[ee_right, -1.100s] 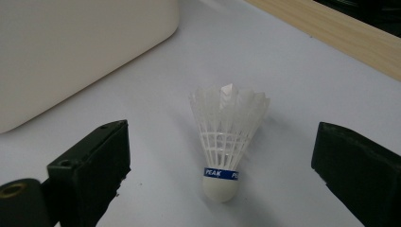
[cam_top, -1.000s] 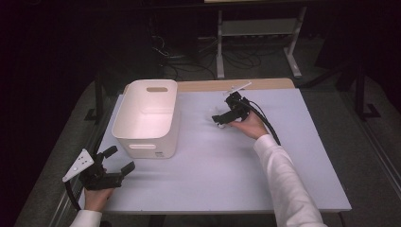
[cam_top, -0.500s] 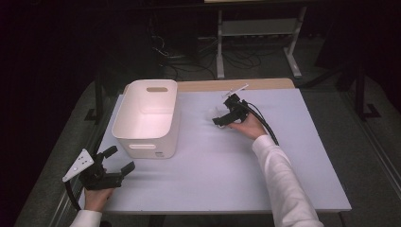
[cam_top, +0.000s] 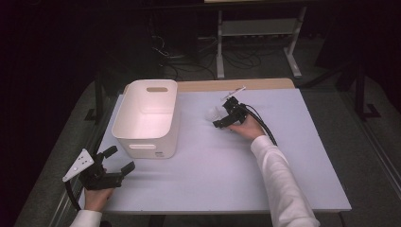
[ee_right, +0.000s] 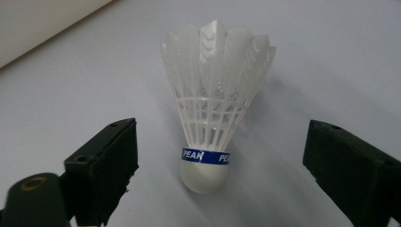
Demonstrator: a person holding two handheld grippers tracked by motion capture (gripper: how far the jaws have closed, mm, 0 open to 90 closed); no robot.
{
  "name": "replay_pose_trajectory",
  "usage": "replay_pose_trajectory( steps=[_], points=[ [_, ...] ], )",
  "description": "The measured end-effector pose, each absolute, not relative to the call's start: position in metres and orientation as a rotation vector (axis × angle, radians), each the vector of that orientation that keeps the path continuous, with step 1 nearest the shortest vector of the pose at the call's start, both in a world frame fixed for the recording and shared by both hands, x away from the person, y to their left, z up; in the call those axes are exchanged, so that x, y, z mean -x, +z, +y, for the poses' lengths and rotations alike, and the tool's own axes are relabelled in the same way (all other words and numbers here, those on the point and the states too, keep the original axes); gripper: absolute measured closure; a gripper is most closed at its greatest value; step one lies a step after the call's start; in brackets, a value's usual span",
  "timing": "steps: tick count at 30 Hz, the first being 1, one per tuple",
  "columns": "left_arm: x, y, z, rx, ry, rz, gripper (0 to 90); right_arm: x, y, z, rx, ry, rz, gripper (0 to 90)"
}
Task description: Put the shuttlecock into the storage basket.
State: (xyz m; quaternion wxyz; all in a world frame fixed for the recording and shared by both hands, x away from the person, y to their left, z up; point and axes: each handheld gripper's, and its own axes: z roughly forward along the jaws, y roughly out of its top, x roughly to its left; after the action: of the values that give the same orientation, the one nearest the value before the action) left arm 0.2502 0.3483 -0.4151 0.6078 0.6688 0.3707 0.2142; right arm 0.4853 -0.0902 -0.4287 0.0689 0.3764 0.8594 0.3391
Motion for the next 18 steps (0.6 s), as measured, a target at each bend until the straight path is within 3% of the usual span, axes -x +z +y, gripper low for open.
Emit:
replay_pose_trajectory(
  steps=[8,18],
  points=[
    [-0.2502,-0.4151,0.3483,-1.545,0.497,0.857,0.0,-0.4866,-0.4343,-0.0895,-1.131,1.016,2.638,21.1],
    [-0.2501,-0.4150,0.3487,-1.555,0.503,0.856,0.0,-0.4876,-0.4373,-0.0908,-1.134,0.975,2.669,51.9]
  ],
)
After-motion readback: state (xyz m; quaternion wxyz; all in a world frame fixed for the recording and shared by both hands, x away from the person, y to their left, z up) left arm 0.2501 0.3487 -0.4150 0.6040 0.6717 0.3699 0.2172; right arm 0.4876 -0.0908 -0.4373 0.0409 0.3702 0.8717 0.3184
